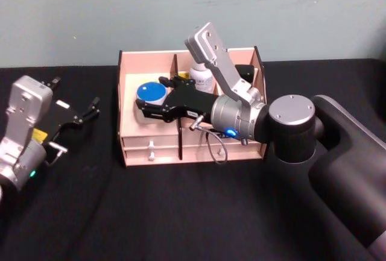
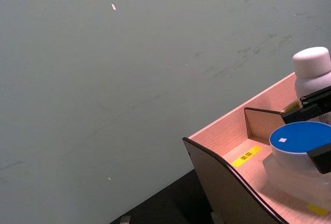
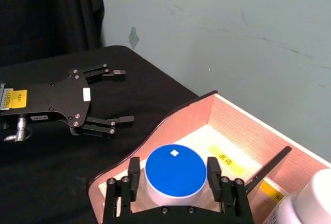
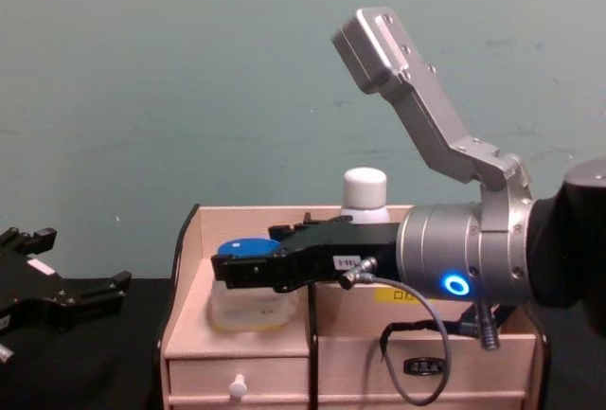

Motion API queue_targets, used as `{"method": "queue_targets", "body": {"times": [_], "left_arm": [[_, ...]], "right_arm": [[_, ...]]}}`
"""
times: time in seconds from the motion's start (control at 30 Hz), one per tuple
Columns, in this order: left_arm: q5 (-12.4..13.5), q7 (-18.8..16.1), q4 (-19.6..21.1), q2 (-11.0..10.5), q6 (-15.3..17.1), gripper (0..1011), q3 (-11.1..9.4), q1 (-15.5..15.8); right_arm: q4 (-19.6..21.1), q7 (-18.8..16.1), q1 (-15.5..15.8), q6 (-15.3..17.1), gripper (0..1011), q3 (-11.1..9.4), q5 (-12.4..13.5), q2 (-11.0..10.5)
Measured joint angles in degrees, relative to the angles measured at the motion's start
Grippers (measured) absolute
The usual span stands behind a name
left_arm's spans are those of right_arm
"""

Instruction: Pick up the facial cleanser and watermelon frost from the table and place them into the tiered storage box.

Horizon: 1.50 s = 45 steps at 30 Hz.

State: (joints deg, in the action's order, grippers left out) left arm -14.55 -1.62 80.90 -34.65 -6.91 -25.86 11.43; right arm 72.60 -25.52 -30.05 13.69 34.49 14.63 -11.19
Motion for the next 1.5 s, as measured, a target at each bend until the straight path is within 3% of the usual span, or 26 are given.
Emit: {"method": "queue_targets", "body": {"times": [0.27, 0.5, 0.83, 1.17, 1.33, 1.5], "left_arm": [[0.0, 0.0, 0.0, 0.0, 0.0, 1001, 0.0, 0.0], [0.0, 0.0, 0.0, 0.0, 0.0, 1001, 0.0, 0.0], [0.0, 0.0, 0.0, 0.0, 0.0, 1001, 0.0, 0.0], [0.0, 0.0, 0.0, 0.0, 0.0, 1001, 0.0, 0.0], [0.0, 0.0, 0.0, 0.0, 0.0, 1001, 0.0, 0.0], [0.0, 0.0, 0.0, 0.0, 0.0, 1001, 0.0, 0.0]], "right_arm": [[0.0, 0.0, 0.0, 0.0, 998, 0.0, 0.1, 0.0], [0.5, -0.3, 0.3, -0.4, 1002, -0.2, 0.2, -0.2], [6.8, -1.6, 2.8, -1.2, 1002, -2.2, 2.1, -3.1], [18.2, -1.5, 9.8, -2.1, 1002, -6.3, 6.1, -10.0], [24.8, -1.0, 15.3, -3.6, 1002, -9.7, 9.0, -14.8], [28.8, 0.1, 19.7, -5.0, 1002, -12.6, 10.8, -18.2]]}}
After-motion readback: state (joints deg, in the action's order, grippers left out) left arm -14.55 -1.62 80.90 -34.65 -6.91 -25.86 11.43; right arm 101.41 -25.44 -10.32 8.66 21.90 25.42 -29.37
